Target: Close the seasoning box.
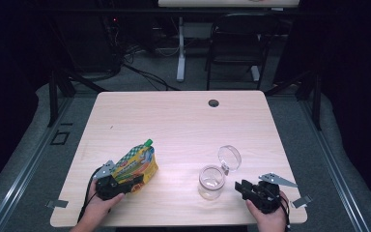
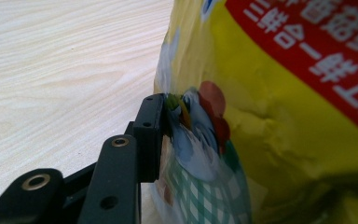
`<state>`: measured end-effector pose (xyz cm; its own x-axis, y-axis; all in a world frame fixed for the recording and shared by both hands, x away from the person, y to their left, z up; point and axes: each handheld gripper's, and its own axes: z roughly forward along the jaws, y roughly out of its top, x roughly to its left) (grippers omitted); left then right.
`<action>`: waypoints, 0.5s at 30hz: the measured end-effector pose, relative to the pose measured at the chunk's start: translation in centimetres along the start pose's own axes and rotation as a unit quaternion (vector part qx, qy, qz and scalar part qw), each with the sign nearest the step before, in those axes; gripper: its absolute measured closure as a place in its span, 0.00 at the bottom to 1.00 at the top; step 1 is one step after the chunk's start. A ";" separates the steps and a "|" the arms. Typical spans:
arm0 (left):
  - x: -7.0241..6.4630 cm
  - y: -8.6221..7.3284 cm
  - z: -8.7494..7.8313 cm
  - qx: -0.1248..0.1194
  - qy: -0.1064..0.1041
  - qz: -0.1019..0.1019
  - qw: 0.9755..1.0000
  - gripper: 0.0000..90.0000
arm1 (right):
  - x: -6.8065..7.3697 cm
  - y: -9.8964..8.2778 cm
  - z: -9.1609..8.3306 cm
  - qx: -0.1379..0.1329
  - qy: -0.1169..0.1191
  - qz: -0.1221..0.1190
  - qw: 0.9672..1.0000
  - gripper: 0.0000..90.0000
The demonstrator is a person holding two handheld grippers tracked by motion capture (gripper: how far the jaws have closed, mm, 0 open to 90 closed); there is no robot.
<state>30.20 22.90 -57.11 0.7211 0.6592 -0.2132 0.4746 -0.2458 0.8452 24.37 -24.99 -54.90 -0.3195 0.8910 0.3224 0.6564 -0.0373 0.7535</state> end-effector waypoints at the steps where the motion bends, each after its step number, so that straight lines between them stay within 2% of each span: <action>1: 0.0 0.0 0.0 0.000 0.000 0.001 1.000 0.68 | 0.0 0.0 0.0 0.000 0.000 0.000 1.000 0.72; 15: 0.4 0.1 -0.3 0.002 0.008 -0.006 1.000 0.70 | -0.1 0.0 -0.1 -0.002 0.001 0.003 1.000 0.72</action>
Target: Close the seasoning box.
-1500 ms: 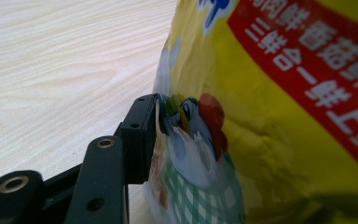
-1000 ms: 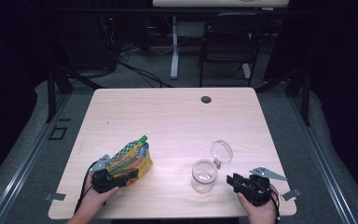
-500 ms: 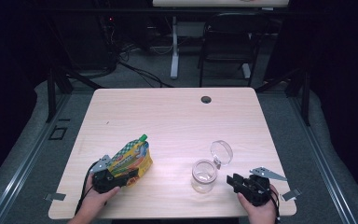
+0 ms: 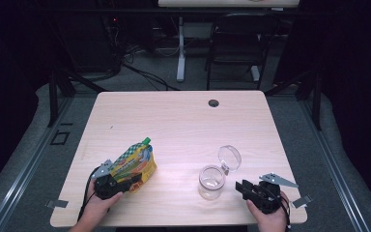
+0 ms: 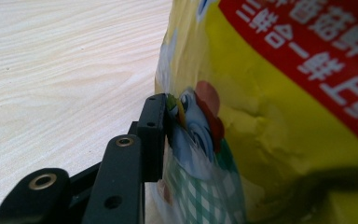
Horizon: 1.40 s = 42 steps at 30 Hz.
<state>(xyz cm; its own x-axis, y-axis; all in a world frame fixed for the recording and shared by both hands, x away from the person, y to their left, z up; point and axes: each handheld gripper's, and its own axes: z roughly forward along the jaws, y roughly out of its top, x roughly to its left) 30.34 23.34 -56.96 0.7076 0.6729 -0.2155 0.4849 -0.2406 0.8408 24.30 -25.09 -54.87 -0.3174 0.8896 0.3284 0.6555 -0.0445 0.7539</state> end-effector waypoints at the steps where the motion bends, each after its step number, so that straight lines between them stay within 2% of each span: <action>1: 0.0 0.0 0.0 -0.001 -0.001 0.000 1.000 0.70 | 0.0 0.0 0.0 0.000 0.000 0.000 1.000 0.72; 16: -0.3 0.6 -0.9 -0.014 -0.002 0.000 1.000 0.71 | 0.0 0.0 0.0 -0.001 -0.001 0.000 1.000 0.72; 22: -0.8 1.1 -1.4 -0.018 0.004 0.011 1.000 0.71 | 0.2 0.0 -0.3 -0.008 -0.002 -0.006 1.000 0.71; 27: -1.3 1.6 -1.7 -0.014 0.010 0.021 1.000 0.71 | 0.4 0.0 -0.4 -0.018 -0.005 -0.021 1.000 0.70; 29: -1.6 1.9 -1.8 -0.016 0.008 0.019 1.000 0.71 | 0.5 0.0 -0.5 -0.019 -0.008 -0.029 0.999 0.70; 32: -2.0 2.3 -1.7 -0.016 0.007 0.029 0.999 0.71 | 0.7 0.1 -0.7 -0.022 -0.008 -0.036 0.999 0.70; 35: -2.3 2.8 -1.5 -0.015 0.003 0.030 0.999 0.71 | 0.8 0.2 -0.9 -0.028 -0.011 -0.040 0.999 0.70; 38: -2.6 3.4 -1.3 -0.013 0.008 0.037 0.999 0.71 | 0.7 0.2 -1.0 -0.019 -0.005 -0.033 0.999 0.67; 42: -3.0 4.3 -0.7 -0.014 0.016 0.048 0.999 0.71 | 0.9 0.2 -1.1 -0.023 -0.009 -0.038 0.999 0.66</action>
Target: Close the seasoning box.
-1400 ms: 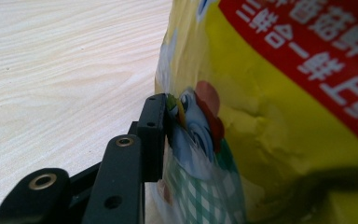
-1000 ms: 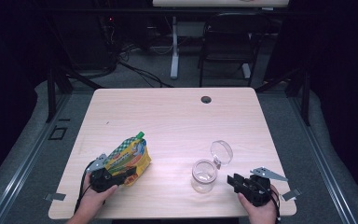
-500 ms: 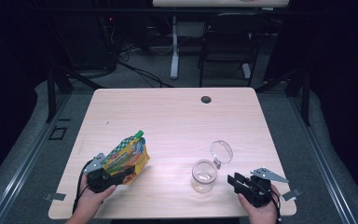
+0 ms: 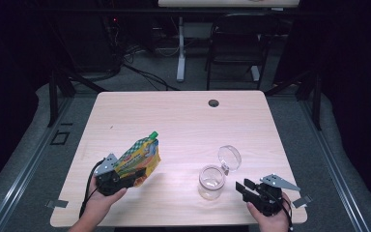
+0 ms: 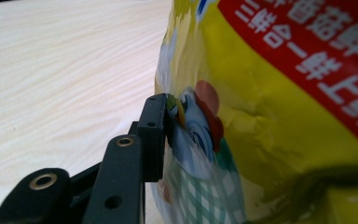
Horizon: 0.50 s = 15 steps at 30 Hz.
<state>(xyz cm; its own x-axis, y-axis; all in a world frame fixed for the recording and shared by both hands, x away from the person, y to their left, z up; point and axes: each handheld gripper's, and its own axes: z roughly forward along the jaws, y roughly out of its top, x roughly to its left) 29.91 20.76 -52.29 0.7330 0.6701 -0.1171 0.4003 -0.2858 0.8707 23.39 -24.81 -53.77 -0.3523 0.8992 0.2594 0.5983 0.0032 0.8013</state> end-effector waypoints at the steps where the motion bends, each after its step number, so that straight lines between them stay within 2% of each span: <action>1: -0.1 0.2 0.1 0.000 0.003 0.000 1.000 0.71 | 0.1 0.1 -0.1 -0.002 -0.001 -0.001 1.000 0.66; 5: -0.3 1.0 0.8 -0.002 0.002 0.005 1.000 0.71 | 0.2 0.3 -0.4 -0.003 0.000 -0.004 1.000 0.66; 11: -1.1 2.0 2.0 0.009 -0.004 0.021 1.000 0.71 | 1.0 0.9 -0.9 -0.011 -0.008 -0.034 0.999 0.66; 15: -1.9 2.3 2.8 0.009 -0.005 0.032 0.999 0.71 | 1.5 1.2 -1.2 -0.008 -0.005 -0.037 0.999 0.65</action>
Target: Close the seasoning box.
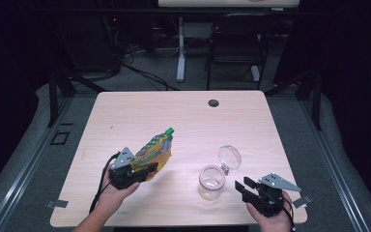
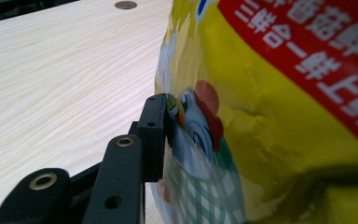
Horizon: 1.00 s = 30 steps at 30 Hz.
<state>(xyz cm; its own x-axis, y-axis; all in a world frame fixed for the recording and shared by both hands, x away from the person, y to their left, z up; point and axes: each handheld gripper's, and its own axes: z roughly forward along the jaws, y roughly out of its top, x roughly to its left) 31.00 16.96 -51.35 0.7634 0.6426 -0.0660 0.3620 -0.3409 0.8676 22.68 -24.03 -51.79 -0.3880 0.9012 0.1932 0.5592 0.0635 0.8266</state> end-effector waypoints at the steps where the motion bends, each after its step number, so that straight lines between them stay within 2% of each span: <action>1: -0.1 0.1 0.1 0.001 -0.002 0.002 1.000 0.71 | 0.1 0.1 0.0 0.002 0.002 0.000 1.000 0.65; 6: -0.9 0.6 0.6 0.000 -0.007 0.011 1.000 0.71 | 0.5 0.6 -0.2 0.010 0.002 -0.017 1.000 0.67; 9: -1.3 0.8 1.0 0.000 -0.004 0.021 1.000 0.71 | 0.6 1.1 -0.5 0.008 0.014 -0.012 1.000 0.69; 12: -1.4 0.9 1.1 0.003 -0.005 0.021 1.000 0.71 | 1.1 1.8 -0.9 0.008 0.018 -0.014 1.000 0.72; 17: -1.5 0.9 1.2 0.003 0.000 0.026 1.000 0.71 | 2.5 3.5 -1.6 0.006 0.028 -0.027 0.999 0.75; 19: -1.5 0.9 1.3 0.003 0.004 0.027 1.000 0.71 | 3.3 4.5 -2.0 0.001 0.033 -0.040 0.999 0.77; 25: -1.8 0.8 1.3 0.006 0.019 0.043 0.999 0.71 | 4.4 5.8 -1.4 -0.012 0.046 -0.056 0.997 0.78; 27: -1.9 0.7 1.3 0.006 0.024 0.049 0.998 0.71 | 4.6 5.8 -0.7 -0.020 0.058 -0.055 0.997 0.78; 30: -2.0 0.3 1.3 0.005 0.026 0.051 0.998 0.71 | 4.8 5.5 -0.3 -0.020 0.063 -0.059 0.996 0.78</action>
<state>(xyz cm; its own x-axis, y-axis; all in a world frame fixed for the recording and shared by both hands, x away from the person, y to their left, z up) 30.24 14.70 -51.59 0.7675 0.6392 0.0485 0.2898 -0.4135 0.8632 23.64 -19.50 -46.16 -0.5395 0.8272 0.1569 0.4764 0.1463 0.8670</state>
